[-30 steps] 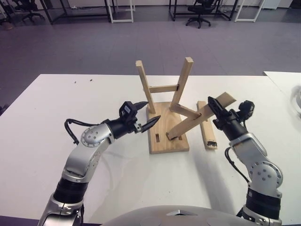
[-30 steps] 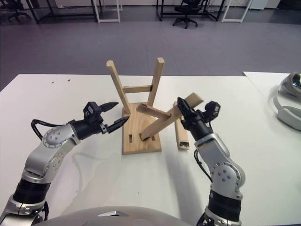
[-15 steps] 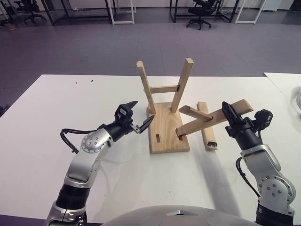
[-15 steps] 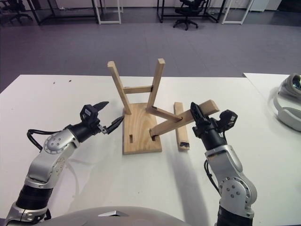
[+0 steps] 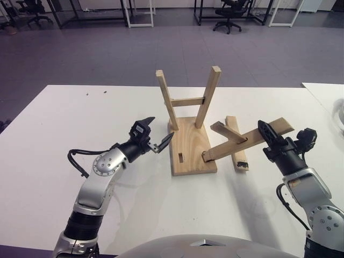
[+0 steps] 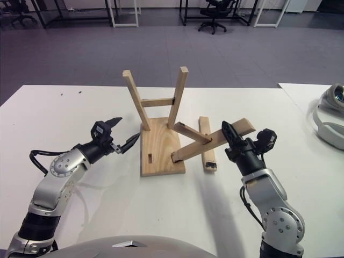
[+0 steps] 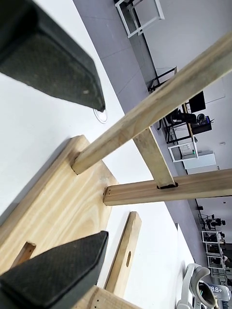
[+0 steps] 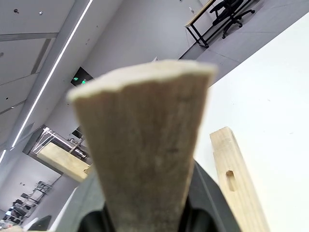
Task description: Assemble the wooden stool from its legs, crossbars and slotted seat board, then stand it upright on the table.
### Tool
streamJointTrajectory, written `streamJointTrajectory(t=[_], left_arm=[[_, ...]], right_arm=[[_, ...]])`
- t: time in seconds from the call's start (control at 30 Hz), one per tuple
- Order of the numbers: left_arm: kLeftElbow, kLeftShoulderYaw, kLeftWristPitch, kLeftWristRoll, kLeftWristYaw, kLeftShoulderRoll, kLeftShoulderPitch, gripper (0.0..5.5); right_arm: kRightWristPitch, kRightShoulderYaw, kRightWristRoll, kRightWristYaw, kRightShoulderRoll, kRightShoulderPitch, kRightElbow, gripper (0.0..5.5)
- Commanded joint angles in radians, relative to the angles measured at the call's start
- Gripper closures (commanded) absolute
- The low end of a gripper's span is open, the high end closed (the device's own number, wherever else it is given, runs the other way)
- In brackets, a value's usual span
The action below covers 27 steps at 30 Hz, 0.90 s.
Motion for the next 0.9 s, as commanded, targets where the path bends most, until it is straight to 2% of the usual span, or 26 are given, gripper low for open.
streamJointTrajectory(t=[0.03,0.13,0.23,0.37,0.53,0.7,0.8,0.9], left_arm=[[0.014,0.001,-0.009,0.017,0.002,-0.002,-0.008,0.91],[0.021,-0.003,-0.015,0.022,0.004,-0.008,-0.008,0.91],[0.019,-0.006,-0.017,0.028,0.006,-0.008,-0.001,0.91],[0.015,-0.013,-0.015,0.036,0.009,-0.01,0.001,0.91],[0.019,-0.022,-0.018,0.054,0.015,-0.024,-0.007,0.91],[0.024,-0.032,-0.021,0.076,0.021,-0.039,-0.021,0.91],[-0.001,-0.041,-0.006,0.084,0.034,-0.05,-0.02,0.91],[-0.031,-0.054,0.006,0.093,0.058,-0.066,-0.008,0.91]], right_arm=[[-0.014,0.007,-0.084,-0.021,-0.027,-0.005,0.02,4.47],[-0.001,0.049,-0.155,-0.012,-0.054,-0.002,0.02,4.47],[0.046,0.139,-0.296,-0.003,-0.145,0.003,0.011,4.44],[0.184,0.213,-0.338,-0.105,-0.247,-0.105,-0.038,4.41],[0.306,0.28,-0.344,-0.226,-0.238,-0.139,-0.041,4.41],[0.328,0.368,-0.42,-0.224,-0.255,-0.073,0.02,4.4],[0.378,0.39,-0.379,-0.252,-0.221,-0.108,0.021,4.4],[0.374,0.394,-0.429,-0.255,-0.245,-0.136,0.087,4.4]])
